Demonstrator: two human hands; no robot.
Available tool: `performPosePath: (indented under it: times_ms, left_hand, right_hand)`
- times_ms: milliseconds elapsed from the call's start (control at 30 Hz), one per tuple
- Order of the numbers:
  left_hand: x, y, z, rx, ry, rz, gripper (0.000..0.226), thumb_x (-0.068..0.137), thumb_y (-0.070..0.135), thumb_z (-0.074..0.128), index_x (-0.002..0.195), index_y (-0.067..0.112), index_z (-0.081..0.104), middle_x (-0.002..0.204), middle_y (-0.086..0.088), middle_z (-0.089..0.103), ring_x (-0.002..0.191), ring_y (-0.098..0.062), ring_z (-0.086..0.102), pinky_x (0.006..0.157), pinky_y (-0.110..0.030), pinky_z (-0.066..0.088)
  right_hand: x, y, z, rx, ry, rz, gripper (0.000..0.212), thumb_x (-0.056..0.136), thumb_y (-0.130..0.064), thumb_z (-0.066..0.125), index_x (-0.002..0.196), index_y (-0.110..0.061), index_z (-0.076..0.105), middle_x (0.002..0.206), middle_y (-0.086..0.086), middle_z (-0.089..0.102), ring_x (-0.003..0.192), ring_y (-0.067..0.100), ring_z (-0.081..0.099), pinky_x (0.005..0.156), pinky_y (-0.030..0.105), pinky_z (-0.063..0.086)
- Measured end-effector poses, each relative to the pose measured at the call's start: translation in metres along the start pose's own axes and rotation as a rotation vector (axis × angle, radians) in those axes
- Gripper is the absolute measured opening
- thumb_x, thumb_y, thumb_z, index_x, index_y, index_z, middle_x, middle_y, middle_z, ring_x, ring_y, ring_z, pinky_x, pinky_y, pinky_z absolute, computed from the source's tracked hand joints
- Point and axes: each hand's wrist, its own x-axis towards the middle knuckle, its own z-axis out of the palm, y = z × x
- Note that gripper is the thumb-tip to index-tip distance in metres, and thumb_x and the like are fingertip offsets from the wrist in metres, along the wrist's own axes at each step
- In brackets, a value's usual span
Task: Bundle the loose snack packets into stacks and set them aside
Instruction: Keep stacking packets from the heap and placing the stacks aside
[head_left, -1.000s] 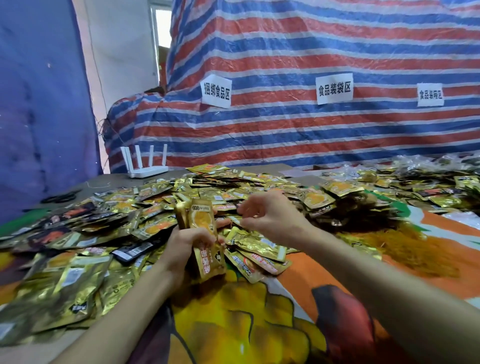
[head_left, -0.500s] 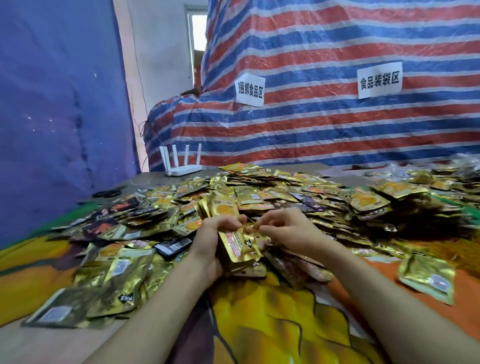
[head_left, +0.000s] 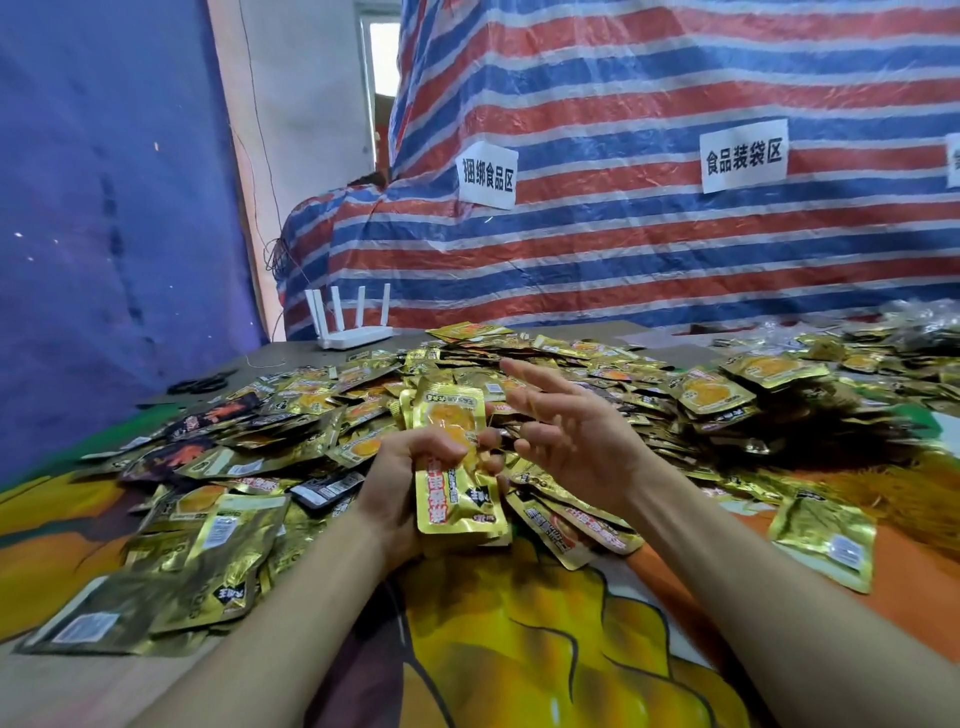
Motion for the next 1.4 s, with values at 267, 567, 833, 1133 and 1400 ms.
performPosePath:
  times_ms: [267, 567, 833, 1133, 1400]
  left_hand:
    - [0.005, 0.006, -0.007, -0.012, 0.564, 0.194, 0.01, 0.085, 0.012, 0.059, 0.091, 0.007, 0.066, 0.069, -0.009, 0.069, 0.069, -0.034, 0.067, 0.062, -0.042, 0.058]
    - [0.007, 0.01, -0.002, -0.105, 0.786, 0.373, 0.055, 0.081, 0.025, 0.081, 0.128, 0.007, 0.06, 0.127, -0.019, 0.064, 0.108, -0.04, 0.066, 0.089, -0.062, 0.054]
    - [0.008, 0.004, 0.007, -0.122, 0.696, 0.337, 0.03, 0.087, 0.03, 0.076, 0.107, 0.01, 0.065, 0.086, -0.015, 0.075, 0.068, -0.036, 0.073, 0.059, -0.061, 0.057]
    - [0.006, 0.0, 0.01, -0.142, 0.418, 0.159, 0.061, 0.093, 0.047, 0.063, 0.128, -0.003, 0.06, 0.12, -0.025, 0.068, 0.105, -0.042, 0.07, 0.086, -0.052, 0.058]
    - [0.004, 0.003, 0.009, -0.119, 0.426, 0.097, 0.047, 0.094, 0.047, 0.058, 0.11, 0.005, 0.072, 0.111, -0.017, 0.073, 0.102, -0.036, 0.071, 0.106, -0.052, 0.046]
  right_hand:
    - [-0.001, 0.014, 0.004, -0.483, 0.185, -0.085, 0.046, 0.08, 0.002, 0.08, 0.12, -0.017, 0.07, 0.112, 0.012, 0.075, 0.093, 0.03, 0.076, 0.065, 0.043, 0.063]
    - [-0.004, 0.051, 0.039, -0.847, 0.26, -0.201, 0.054, 0.066, -0.031, 0.092, 0.113, -0.032, 0.066, 0.116, -0.016, 0.066, 0.107, 0.004, 0.065, 0.087, 0.023, 0.056]
    - [-0.009, 0.053, 0.049, -0.832, 0.31, -0.399, 0.061, 0.074, -0.011, 0.087, 0.127, -0.026, 0.061, 0.126, -0.013, 0.062, 0.113, 0.004, 0.062, 0.095, 0.032, 0.055]
    - [-0.004, 0.06, 0.045, -0.944, 0.31, -0.394, 0.057, 0.065, -0.026, 0.087, 0.117, -0.031, 0.063, 0.118, -0.004, 0.056, 0.109, 0.007, 0.06, 0.096, 0.037, 0.053]
    - [-0.001, 0.06, 0.041, -0.984, 0.252, -0.327, 0.071, 0.059, -0.044, 0.078, 0.125, -0.03, 0.056, 0.129, -0.008, 0.056, 0.122, 0.007, 0.053, 0.105, 0.035, 0.047]
